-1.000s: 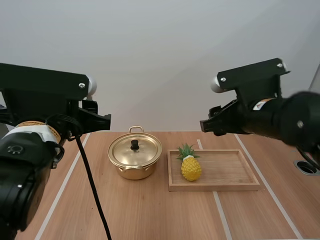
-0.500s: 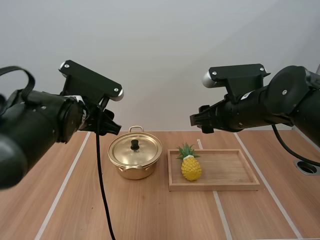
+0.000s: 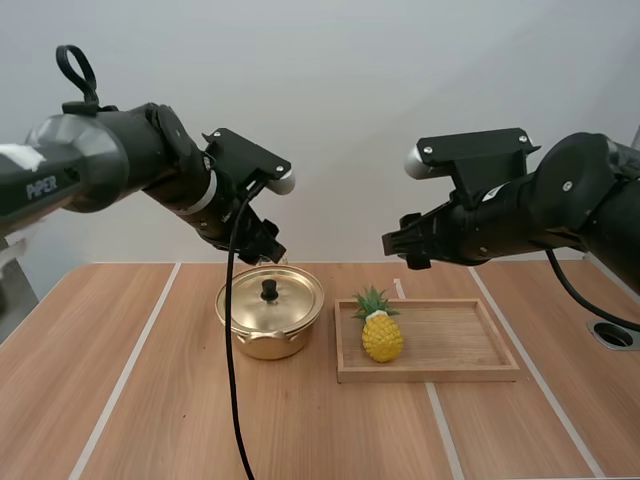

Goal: Open the pot, put the pineapple inside, and close it

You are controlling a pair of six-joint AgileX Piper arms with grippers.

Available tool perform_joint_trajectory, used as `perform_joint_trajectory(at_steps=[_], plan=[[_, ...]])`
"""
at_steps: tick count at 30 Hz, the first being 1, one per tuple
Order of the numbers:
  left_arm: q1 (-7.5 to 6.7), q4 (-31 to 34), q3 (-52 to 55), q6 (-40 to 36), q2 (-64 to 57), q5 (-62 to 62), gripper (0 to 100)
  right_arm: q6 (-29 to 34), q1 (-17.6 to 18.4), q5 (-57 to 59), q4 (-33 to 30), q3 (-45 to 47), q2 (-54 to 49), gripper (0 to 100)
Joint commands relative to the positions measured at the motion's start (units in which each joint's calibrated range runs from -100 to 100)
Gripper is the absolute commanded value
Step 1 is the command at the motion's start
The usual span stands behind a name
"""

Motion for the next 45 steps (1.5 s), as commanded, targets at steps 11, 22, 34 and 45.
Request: perform_joint_trajectory(at_steps=[11, 22, 34, 45], plan=[[0.01, -3.0, -7.0, 3.2, 12.7, 16.0, 94, -0.1, -0.2, -0.4, -0.4, -0.6, -0.1, 100], [0.01, -2.1, -7.1, 4.1, 19.3, 8.3, 94, -0.1, -0.2, -0.4, -0.4, -0.6, -0.1, 100], [-0.07, -2.1, -10.7, 4.4, 25.5, 8.6, 92, -0.5, -0.2, -0.4, -0.4, -0.6, -0.1, 100], [-0.07, -0.8, -11.0, 4.4, 25.9, 14.5, 86, -0.9, -0.2, -0.4, -0.4, -0.6, -0.1, 100]])
